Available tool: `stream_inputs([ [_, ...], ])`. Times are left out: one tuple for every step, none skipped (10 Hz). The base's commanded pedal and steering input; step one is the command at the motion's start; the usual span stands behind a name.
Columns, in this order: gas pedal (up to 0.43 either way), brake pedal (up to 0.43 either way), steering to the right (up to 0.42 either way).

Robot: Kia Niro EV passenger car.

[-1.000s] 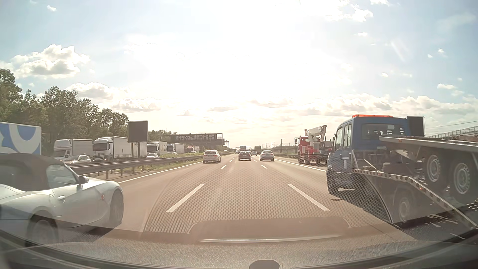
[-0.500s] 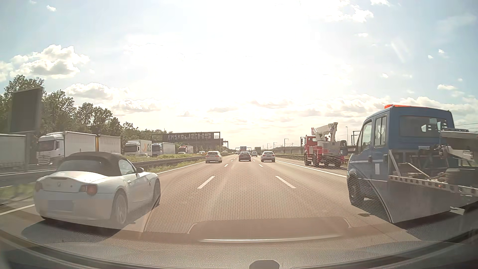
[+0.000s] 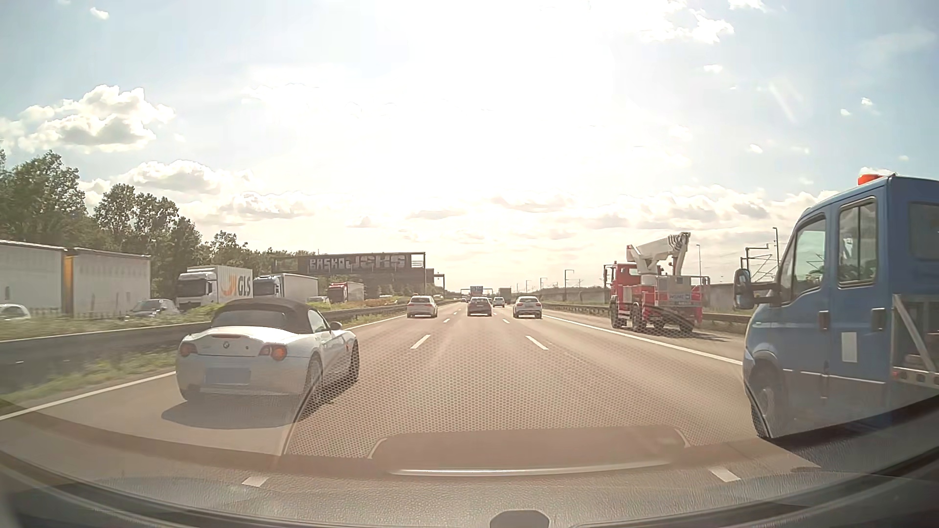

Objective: Follow the waypoints while adhering to traffic rules and regulations

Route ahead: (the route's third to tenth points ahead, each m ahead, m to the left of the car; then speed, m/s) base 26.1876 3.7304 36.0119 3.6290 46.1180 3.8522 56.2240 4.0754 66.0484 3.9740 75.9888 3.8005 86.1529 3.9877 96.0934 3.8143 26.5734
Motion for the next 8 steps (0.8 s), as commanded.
stream_inputs([
  [0.189,0.000,0.001],
  [0.177,0.000,0.001],
  [0.169,0.000,0.002],
  [0.157,0.000,0.001],
  [0.138,0.000,0.001],
  [0.138,0.000,0.000],
  [0.130,0.000,-0.001],
  [0.110,0.000,-0.001],
])
